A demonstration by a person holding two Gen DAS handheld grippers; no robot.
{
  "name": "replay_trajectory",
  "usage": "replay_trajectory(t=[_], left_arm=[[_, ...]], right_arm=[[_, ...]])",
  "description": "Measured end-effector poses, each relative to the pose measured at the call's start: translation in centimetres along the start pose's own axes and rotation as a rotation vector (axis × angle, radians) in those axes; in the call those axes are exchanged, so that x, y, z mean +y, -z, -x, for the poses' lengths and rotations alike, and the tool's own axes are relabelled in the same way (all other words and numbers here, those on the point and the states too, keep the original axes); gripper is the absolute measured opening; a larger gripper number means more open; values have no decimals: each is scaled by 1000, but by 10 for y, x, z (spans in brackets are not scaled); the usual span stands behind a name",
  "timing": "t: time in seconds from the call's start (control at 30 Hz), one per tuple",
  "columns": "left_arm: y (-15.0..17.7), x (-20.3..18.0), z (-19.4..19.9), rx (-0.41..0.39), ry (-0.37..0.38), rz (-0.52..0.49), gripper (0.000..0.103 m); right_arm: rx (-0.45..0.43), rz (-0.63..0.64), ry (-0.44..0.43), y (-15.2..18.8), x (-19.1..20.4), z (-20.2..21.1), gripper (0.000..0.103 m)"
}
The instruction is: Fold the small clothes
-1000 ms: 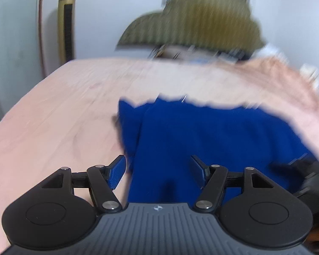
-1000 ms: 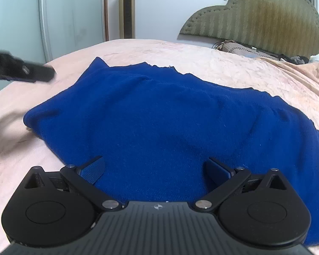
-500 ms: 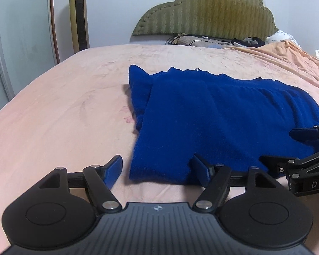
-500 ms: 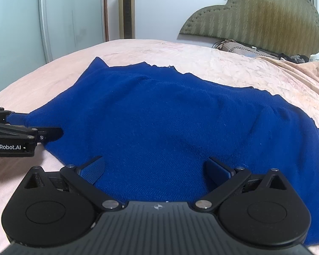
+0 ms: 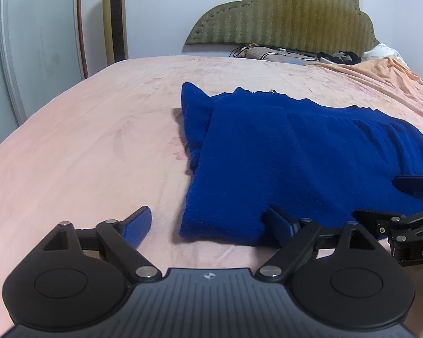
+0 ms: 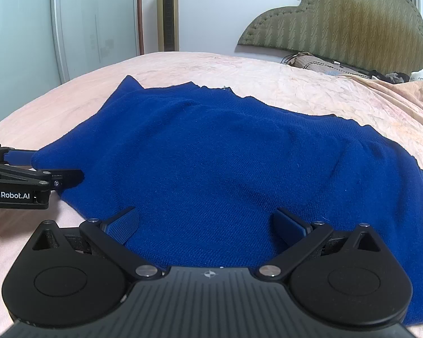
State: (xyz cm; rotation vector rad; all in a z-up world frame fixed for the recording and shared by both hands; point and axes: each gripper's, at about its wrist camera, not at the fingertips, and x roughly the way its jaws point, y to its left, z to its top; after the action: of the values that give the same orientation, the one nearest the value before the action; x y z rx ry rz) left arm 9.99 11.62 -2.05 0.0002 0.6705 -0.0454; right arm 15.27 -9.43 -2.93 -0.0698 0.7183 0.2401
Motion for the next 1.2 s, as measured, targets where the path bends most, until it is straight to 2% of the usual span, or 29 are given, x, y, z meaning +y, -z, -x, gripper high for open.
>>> replay_trajectory(t=[0.13,0.77,0.9,1.0,1.1,1.2], left_arm=[[0,1,-2,12,6,6,103],[2,-3,1,2,-5,-1,103],[-5,11,3,-5,49,62,103],[-19,36,6,-30,80,204,103],[-46,63,-4,27,150,258,103],[-72,82,-22,91,262,296,103]], right_arm=[[0,0,1,0,0,0,103],[2,0,2,-1,0,0,103],[5,-2,1,-1,0,-1,103],[-8,-9,19,-2,2,3,102],[-72,18,69,-2,12,15,100],[-128,120,87,-6,33,26,101]])
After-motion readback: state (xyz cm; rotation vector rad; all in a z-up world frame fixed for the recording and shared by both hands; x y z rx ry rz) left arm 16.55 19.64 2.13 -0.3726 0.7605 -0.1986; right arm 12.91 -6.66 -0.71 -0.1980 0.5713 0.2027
